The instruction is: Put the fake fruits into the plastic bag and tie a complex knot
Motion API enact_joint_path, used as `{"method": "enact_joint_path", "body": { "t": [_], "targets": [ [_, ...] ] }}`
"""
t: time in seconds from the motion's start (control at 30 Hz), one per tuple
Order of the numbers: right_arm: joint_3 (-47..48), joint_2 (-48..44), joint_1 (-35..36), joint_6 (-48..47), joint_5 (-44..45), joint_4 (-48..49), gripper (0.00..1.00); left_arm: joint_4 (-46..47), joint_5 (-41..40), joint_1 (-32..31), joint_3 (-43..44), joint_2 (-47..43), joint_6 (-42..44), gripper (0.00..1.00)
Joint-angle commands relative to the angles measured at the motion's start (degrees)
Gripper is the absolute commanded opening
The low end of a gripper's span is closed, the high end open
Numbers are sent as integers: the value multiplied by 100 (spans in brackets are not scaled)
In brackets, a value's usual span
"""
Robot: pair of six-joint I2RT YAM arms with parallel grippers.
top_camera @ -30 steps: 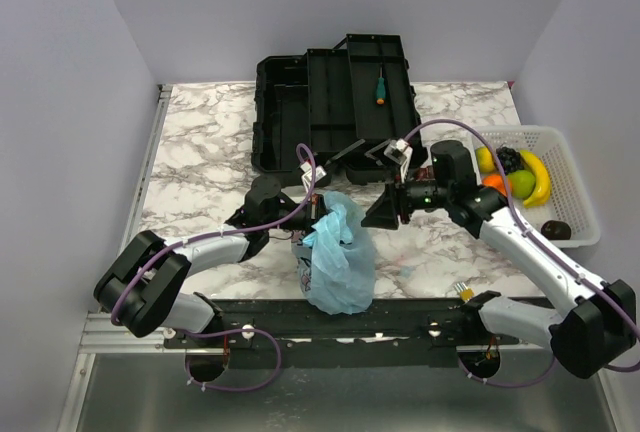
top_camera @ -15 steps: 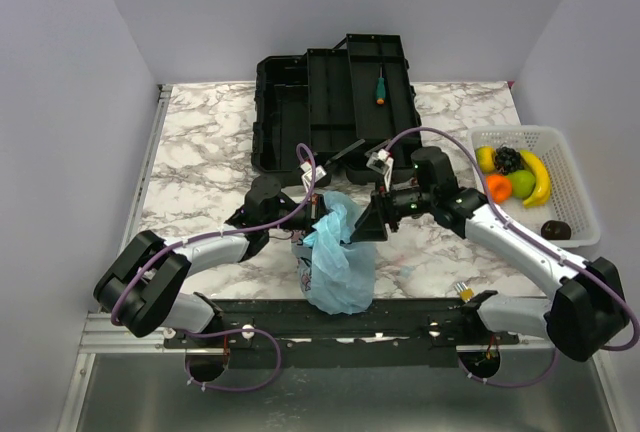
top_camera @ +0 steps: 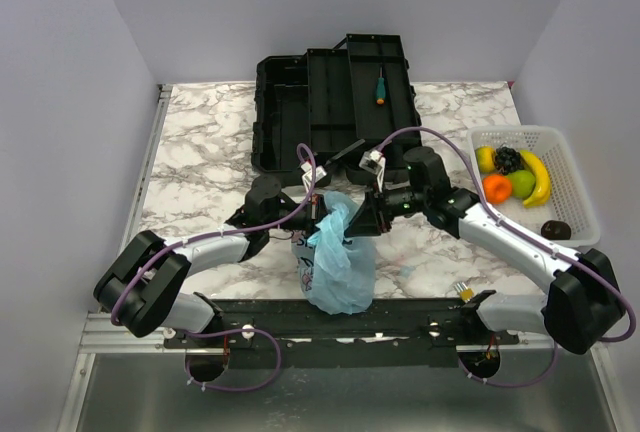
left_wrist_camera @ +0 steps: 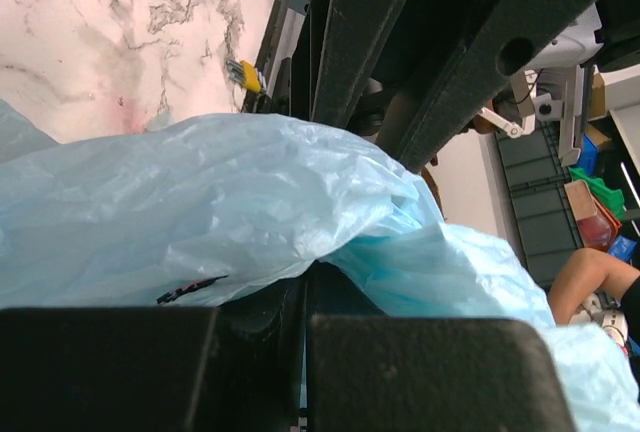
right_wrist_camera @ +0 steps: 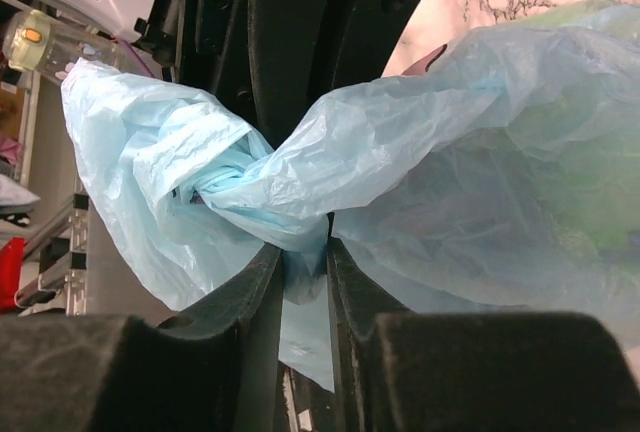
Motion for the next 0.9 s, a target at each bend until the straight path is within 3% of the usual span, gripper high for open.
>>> {"method": "enact_joint_path", "body": {
  "t": [0.0,0.07,0.13,0.23,0.3,0.4,0.57,0.7,0.8,0.87],
  "targets": [
    [51,-86,21,-237,-13,-187,18,-20,65,25,77,-60,126,0],
    [54,-129,21,-325,0,-301,7,-113,82,88,52,-129,151,0],
    [57,-188,21,-338,35,-345,1,-265,106,205,-8,-262,197,9],
    [60,-248,21,-336,48,-356,1,-720,188,496,-96,-574,366,33],
    [74,-269,21,-326,73,-365,1,-1272,270,782,-159,-904,553,41],
    [34,-304,17,-303,90,-358,1,-2186,316,1263,-200,-1575,940,50],
    [-43,-341,21,-155,130,-224,1,-4292,351,2137,169,-2690,2112,56],
    [-43,-383,19,-120,147,-224,1,-6758,409,2994,1270,-3166,4802,62],
    [-77,-451,22,-66,154,-208,1,-9157,531,3042,2107,-3273,8182,65],
    [-124,-474,21,14,154,-159,1,-9799,416,2905,2268,-3395,9014,67]
  ]
}}
